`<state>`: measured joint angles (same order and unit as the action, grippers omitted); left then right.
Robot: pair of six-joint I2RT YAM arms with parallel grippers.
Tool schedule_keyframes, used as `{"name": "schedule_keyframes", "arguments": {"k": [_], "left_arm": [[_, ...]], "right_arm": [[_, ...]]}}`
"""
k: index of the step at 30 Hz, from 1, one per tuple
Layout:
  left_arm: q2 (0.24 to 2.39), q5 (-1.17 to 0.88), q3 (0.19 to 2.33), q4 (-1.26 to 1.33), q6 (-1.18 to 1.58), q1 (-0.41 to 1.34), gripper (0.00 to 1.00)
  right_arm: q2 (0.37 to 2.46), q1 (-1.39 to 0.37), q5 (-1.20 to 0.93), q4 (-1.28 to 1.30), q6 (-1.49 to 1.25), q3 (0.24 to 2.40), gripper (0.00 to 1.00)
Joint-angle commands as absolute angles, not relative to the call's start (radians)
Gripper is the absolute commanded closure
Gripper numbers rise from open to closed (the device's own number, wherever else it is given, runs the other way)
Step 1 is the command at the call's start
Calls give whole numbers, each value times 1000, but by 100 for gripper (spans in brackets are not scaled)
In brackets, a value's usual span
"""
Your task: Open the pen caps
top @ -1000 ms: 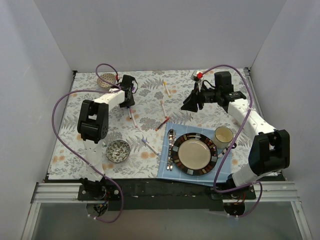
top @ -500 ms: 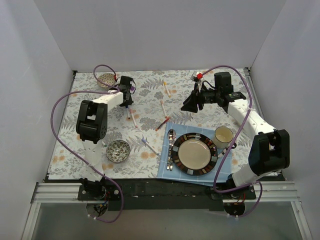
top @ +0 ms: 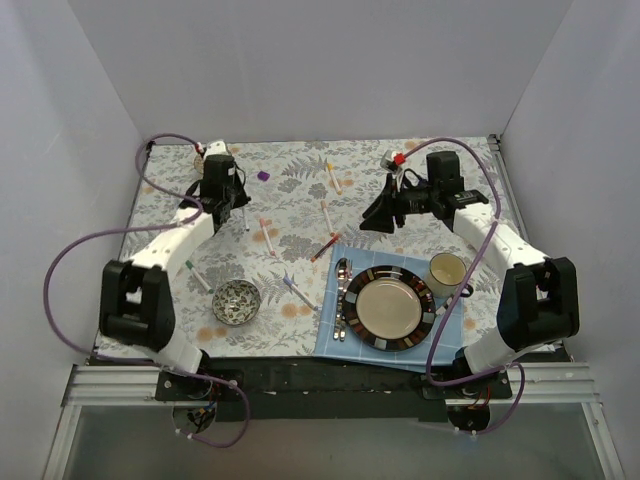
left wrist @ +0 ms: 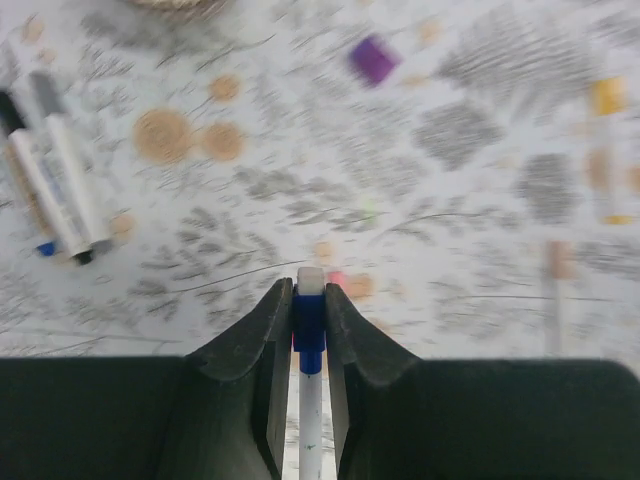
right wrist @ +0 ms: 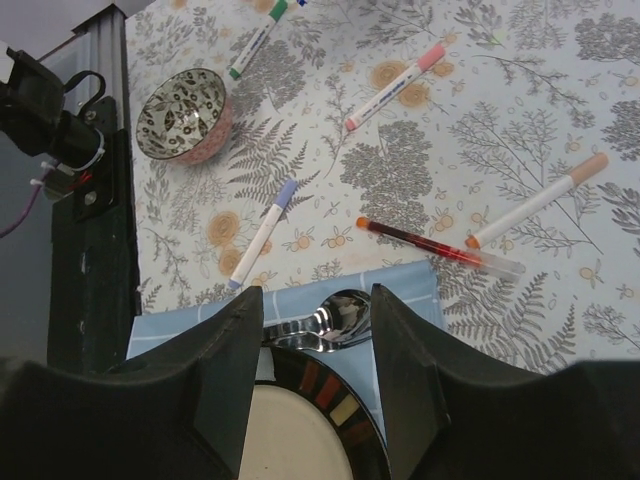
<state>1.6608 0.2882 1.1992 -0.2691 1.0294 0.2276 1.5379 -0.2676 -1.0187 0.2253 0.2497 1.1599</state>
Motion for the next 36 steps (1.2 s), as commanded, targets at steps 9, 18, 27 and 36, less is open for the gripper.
{"name": "schedule_keyframes", "arguments": {"k": [9,18,27,36], "left_arm": [[1181,-199,640,484,1451,408,100],[1218,-94,522,756,1571,574,100],[1267,-12,518,804,1582,649,100],[1293,-12,535,807,1577,666,100]], "right_arm": [[1508,-432,-1180,-743,-463,822,21],[1557,-488,-979,-829,-678,781,23],[1600,-535,-931,-698,-653,835,34],[1634,-558,-999,-712,-673,867,98]]}}
